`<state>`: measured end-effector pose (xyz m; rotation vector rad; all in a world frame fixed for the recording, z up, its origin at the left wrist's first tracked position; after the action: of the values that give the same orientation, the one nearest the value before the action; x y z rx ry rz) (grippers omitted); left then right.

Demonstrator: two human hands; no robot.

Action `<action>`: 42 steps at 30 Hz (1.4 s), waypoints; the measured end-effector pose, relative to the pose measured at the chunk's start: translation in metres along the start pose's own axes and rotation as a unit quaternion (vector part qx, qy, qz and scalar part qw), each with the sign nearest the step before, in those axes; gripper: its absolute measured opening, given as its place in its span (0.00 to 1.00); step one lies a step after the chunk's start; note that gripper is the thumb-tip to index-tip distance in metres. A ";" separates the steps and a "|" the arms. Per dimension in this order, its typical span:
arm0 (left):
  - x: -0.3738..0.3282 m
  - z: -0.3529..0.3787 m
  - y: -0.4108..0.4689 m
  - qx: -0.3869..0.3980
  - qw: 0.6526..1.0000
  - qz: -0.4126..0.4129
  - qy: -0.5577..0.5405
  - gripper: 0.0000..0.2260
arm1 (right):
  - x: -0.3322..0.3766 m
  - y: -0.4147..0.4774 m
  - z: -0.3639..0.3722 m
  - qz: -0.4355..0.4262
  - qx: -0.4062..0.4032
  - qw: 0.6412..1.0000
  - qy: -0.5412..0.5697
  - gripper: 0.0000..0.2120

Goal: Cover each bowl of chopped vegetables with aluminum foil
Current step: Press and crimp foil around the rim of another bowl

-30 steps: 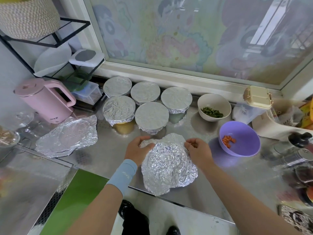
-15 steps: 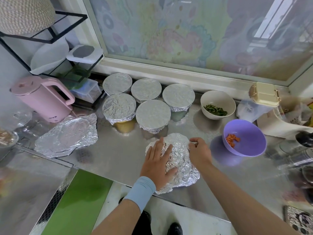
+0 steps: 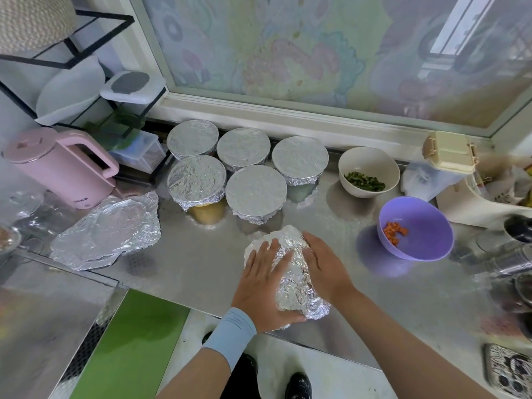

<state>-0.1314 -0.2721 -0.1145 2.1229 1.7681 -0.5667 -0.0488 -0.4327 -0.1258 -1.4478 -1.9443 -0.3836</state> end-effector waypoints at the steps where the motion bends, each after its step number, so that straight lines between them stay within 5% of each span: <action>1: 0.002 0.001 -0.002 -0.013 1.000 0.016 -0.009 0.53 | -0.001 0.000 -0.001 0.014 0.006 0.999 0.033 0.20; 10: 0.006 0.013 -0.003 -0.012 0.996 0.032 0.077 0.48 | -0.005 0.003 0.003 0.070 0.001 0.983 0.170 0.16; 18: 0.005 -0.016 0.012 -0.048 0.998 -0.048 0.001 0.48 | 0.006 0.009 -0.001 -0.099 -0.034 0.988 -0.112 0.25; 22: 0.010 -0.010 0.024 0.005 0.995 -0.095 0.011 0.51 | 0.006 0.011 0.004 -0.047 -0.012 0.998 -0.030 0.19; 29: 0.014 -0.006 0.029 -0.019 0.994 -0.103 0.010 0.48 | 0.013 0.018 -0.002 0.048 0.000 0.997 0.064 0.15; 42: 0.016 -0.005 0.031 -0.027 0.993 -0.113 -0.008 0.44 | 0.015 0.024 -0.003 0.087 -0.008 0.994 0.061 0.12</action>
<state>-0.0978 -0.2614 -0.1181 1.8901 2.0051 -0.5828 -0.0281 -0.4157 -0.1174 -1.5539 -1.7084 -0.3991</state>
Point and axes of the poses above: each hand's wrist, its own y-axis towards the middle knuckle, its own z-axis out of the palm, x = y × z, the point moved 2 cm from there along y, towards the middle knuckle, and after that the axes turned 8 degrees about -y, right-handed, at the moved point
